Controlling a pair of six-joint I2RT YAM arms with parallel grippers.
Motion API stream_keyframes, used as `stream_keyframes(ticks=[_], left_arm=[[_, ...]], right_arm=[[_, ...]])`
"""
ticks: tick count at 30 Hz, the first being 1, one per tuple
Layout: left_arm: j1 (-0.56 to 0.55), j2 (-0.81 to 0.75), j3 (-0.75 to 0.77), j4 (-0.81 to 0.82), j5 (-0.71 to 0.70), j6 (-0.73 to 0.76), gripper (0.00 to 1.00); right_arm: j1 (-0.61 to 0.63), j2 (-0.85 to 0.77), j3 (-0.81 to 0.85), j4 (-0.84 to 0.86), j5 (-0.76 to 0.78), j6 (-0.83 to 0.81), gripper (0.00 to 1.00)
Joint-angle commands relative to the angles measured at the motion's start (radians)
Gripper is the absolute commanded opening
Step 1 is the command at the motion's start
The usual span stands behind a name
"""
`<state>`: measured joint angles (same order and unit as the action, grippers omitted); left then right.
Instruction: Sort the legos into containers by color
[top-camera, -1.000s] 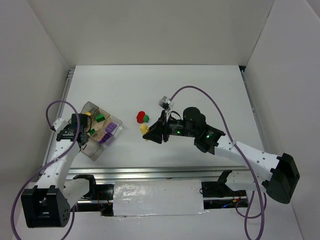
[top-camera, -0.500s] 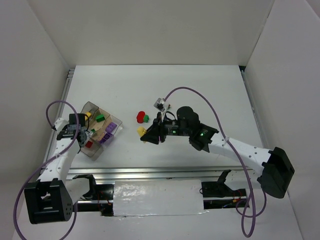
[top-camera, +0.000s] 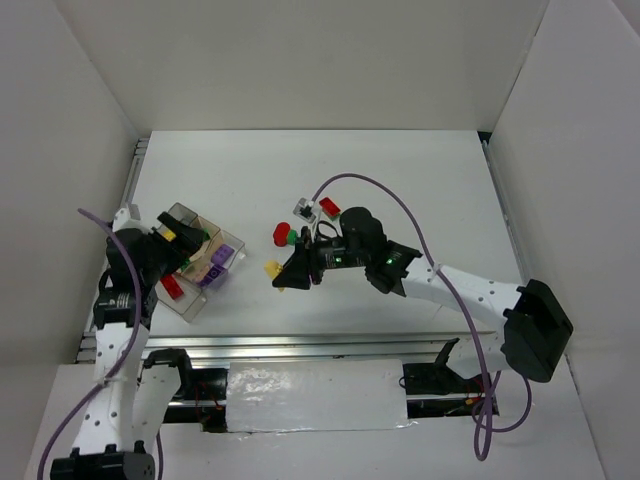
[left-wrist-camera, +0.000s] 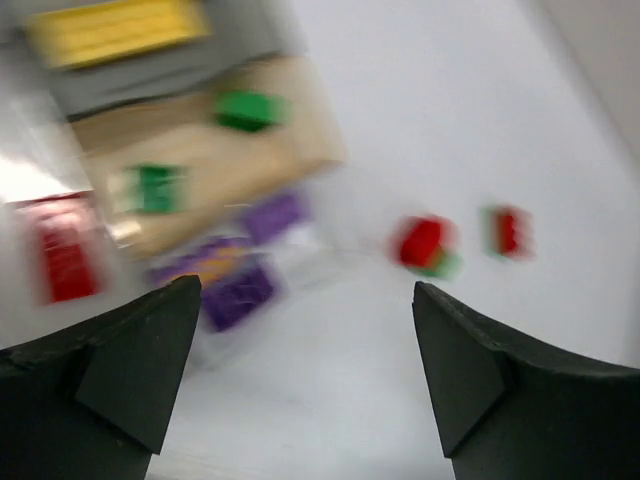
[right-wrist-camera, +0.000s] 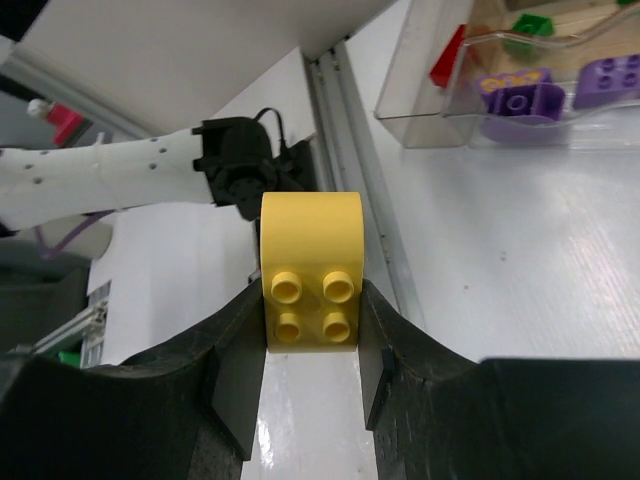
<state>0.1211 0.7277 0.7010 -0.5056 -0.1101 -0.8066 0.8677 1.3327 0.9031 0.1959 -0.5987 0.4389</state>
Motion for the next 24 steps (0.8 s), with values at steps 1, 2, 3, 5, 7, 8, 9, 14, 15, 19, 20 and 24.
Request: stream_keyframes(ticks=[1, 2, 3, 5, 7, 8, 9, 14, 15, 19, 20, 24], left_arm=[[-0.003, -0.100, -0.033, 0.358, 0.681, 0.170, 1.00], [-0.003, -0.111, -0.059, 0.433, 0.810, 0.150, 1.00], [-0.006, -0.125, -0.070, 0.596, 1.018, 0.086, 0.99], [-0.021, -0.148, -0.096, 0.746, 1.146, 0.003, 1.00], [-0.038, -0.207, -0.094, 0.846, 1.211, -0.046, 1.00], [-0.058, -0.253, -0.081, 0.854, 1.218, -0.046, 0.99], [-0.069, -0.273, -0.072, 0.846, 1.221, -0.043, 0.99], [-0.095, -0.314, 0.004, 0.692, 1.195, 0.071, 0.99], [-0.094, -0.306, 0.017, 0.653, 1.193, 0.093, 1.00], [-0.094, -0.292, 0.022, 0.596, 1.204, 0.118, 0.99], [-0.095, -0.292, 0.022, 0.595, 1.198, 0.118, 1.00], [-0.094, -0.301, 0.023, 0.566, 1.173, 0.138, 0.99]], right_arm=[[-0.004, -0.006, 0.042, 0.088, -0.142, 0.014, 0.00], [-0.004, -0.012, 0.045, 0.085, -0.159, 0.014, 0.01], [-0.004, -0.023, 0.045, 0.088, -0.183, 0.020, 0.01], [-0.004, -0.038, 0.040, 0.114, -0.200, 0.043, 0.01], [-0.004, -0.055, 0.048, 0.125, -0.214, 0.079, 0.01], [-0.003, -0.061, 0.060, 0.132, -0.219, 0.090, 0.01], [-0.001, -0.063, 0.066, 0.141, -0.219, 0.125, 0.01], [0.020, -0.050, 0.114, 0.221, -0.208, 0.218, 0.00], [0.028, -0.043, 0.125, 0.226, -0.208, 0.231, 0.00], [0.080, -0.021, 0.172, 0.256, -0.187, 0.233, 0.00], [0.086, -0.012, 0.177, 0.266, -0.187, 0.235, 0.00], [0.117, 0.003, 0.194, 0.284, -0.178, 0.224, 0.00]])
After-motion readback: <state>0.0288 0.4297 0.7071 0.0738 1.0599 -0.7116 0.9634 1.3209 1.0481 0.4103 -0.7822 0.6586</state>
